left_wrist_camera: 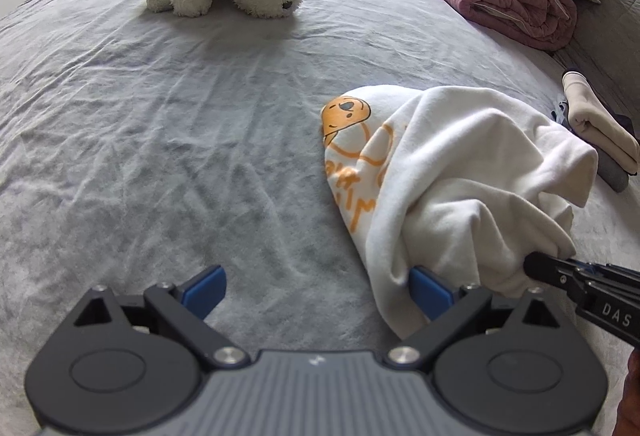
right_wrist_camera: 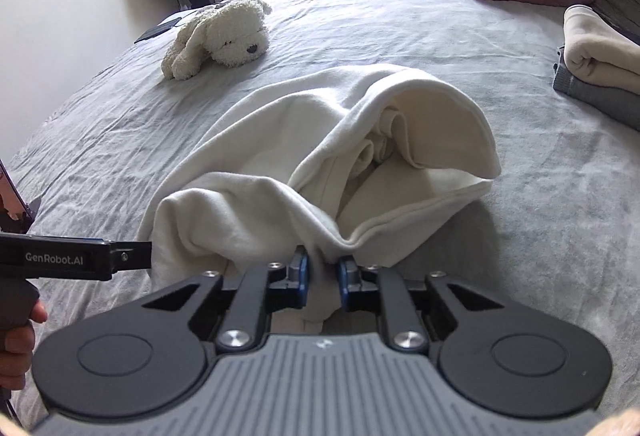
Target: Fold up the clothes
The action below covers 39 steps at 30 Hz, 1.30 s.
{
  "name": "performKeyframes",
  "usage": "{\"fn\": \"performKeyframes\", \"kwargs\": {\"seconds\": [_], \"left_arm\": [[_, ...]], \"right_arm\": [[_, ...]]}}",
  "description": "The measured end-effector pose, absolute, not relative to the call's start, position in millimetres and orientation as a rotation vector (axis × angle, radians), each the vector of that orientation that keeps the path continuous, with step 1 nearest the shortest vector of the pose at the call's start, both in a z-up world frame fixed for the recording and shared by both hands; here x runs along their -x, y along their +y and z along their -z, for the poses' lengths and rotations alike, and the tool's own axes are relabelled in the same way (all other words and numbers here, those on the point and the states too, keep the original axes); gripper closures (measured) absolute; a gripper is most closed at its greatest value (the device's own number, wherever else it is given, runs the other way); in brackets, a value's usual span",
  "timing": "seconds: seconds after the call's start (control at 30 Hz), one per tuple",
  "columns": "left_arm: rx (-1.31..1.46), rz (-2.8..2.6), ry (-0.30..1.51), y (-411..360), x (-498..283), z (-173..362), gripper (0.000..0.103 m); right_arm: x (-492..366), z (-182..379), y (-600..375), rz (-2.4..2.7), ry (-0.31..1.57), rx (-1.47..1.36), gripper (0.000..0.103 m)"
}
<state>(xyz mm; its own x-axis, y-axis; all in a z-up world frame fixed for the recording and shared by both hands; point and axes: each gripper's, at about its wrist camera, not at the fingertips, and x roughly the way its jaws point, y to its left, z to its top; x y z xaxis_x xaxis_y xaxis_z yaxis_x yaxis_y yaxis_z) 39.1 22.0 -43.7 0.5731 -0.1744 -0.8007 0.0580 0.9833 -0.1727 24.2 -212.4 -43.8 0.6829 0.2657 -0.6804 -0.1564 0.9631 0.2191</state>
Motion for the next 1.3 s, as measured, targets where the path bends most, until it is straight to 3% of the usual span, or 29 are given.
{"fn": "performKeyframes", "kwargs": {"seconds": [0.27,0.5,0.8,0.9,0.97,1.03,1.1,1.17,1.3], "left_arm": [[0.133,0.139,0.929,26.8,-34.6,39.1,0.006],[0.143,0.147,0.915,26.3,-34.7,37.1,0.007],[0.222,0.156,0.870,26.7,-37.7,38.2,0.017],[0.284,0.160,0.879,28.9,-41.1,43.7,0.021],[0.334,0.169,0.887,30.7,-42.9,47.7,0.031],[0.393,0.186,0.899,32.8,-44.1,51.9,0.042],[0.452,0.204,0.910,35.0,-45.3,56.2,0.055],[0.480,0.226,0.913,34.7,-45.8,57.2,0.076],[0.486,0.249,0.905,31.8,-44.9,55.4,0.088]], "right_arm": [[4.6,22.5,-225.6,-0.285,0.772,-0.187,0.090],[21.4,32.0,-239.4,-0.279,0.870,-0.186,0.091],[34.2,55.2,-250.7,-0.266,0.953,-0.154,0.091],[34.0,51.8,-254.6,-0.276,0.934,-0.180,0.084],[34.1,46.0,-256.1,-0.279,0.914,-0.200,0.078],[34.3,38.4,-257.3,-0.282,0.886,-0.220,0.060],[32.8,29.4,-256.6,-0.292,0.850,-0.238,0.056],[29.2,23.5,-254.5,-0.299,0.831,-0.254,0.053],[20.1,23.1,-246.1,-0.303,0.843,-0.256,0.052]]}}
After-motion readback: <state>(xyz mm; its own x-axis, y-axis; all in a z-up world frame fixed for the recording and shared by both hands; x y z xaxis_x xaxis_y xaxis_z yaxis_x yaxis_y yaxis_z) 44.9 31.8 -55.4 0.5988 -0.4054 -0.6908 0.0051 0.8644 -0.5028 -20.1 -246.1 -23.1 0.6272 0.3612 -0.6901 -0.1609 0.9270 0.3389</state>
